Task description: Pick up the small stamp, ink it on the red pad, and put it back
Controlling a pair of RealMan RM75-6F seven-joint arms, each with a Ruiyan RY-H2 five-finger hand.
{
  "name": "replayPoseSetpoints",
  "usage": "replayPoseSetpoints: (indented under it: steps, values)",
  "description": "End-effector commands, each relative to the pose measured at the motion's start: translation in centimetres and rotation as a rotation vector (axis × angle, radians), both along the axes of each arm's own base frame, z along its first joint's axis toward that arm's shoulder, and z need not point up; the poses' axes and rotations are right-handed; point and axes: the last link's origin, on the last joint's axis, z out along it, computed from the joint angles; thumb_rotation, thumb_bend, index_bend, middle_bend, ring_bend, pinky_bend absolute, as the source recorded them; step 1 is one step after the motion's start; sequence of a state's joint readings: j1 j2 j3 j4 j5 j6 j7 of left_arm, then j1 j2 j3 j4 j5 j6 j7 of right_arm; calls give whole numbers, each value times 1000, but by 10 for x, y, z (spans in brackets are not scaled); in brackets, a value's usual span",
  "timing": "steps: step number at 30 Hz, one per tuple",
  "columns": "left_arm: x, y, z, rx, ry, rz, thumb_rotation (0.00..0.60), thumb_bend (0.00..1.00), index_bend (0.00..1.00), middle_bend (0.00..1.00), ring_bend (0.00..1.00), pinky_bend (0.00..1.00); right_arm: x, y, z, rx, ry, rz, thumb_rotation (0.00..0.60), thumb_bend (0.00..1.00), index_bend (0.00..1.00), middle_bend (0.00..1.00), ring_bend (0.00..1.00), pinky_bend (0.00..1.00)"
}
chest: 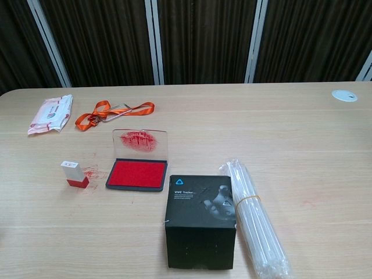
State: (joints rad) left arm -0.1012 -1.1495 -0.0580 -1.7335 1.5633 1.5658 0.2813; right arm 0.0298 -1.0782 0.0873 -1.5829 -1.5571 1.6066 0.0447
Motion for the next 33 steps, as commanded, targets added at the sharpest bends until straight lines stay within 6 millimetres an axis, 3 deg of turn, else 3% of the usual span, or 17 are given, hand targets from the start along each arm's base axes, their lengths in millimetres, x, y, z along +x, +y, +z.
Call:
replayPoseSetpoints:
  steps: [1,4,5,7,9,12,18,24,33]
  values:
    - [0,0,0,0,-1,0,600,0,0,0,0,2,0,0,0,1,1,-1,600,0,0,0,0,0]
    - [-1,0,0,3,7,1,600,0,0,0,0,91,0,0,0,3,1,-3,600,0,0,0,0,0]
    - [-1,0,0,4,11,2,600,0,0,0,18,185,0,0,-1,4,1,-4,600,0,0,0,0,0]
    - [-1,0,-2,1,21,0,600,0,0,0,150,411,0,0,-1,6,0,-5,600,0,0,0,0,0]
    - [0,3,-7,-7,35,-30,600,0,0,0,390,643,0,1,0,6,-2,-6,600,0,0,0,0,0]
    - [-1,12,-18,-41,48,-46,600,0,0,0,542,774,1,0,1,0,-11,-2,600,0,0,0,0,0]
    - [14,50,-52,-147,-3,-80,600,0,69,0,737,883,-6,-6,-1,12,-3,-37,600,0,0,0,0,0]
    - [27,86,-98,-323,-86,-92,600,0,146,0,773,904,-13,-11,-3,12,15,-72,600,0,0,0,0,0]
    - [18,107,-139,-437,-101,-46,600,14,160,1,795,910,-22,-12,-3,3,37,-118,600,0,0,0,0,0]
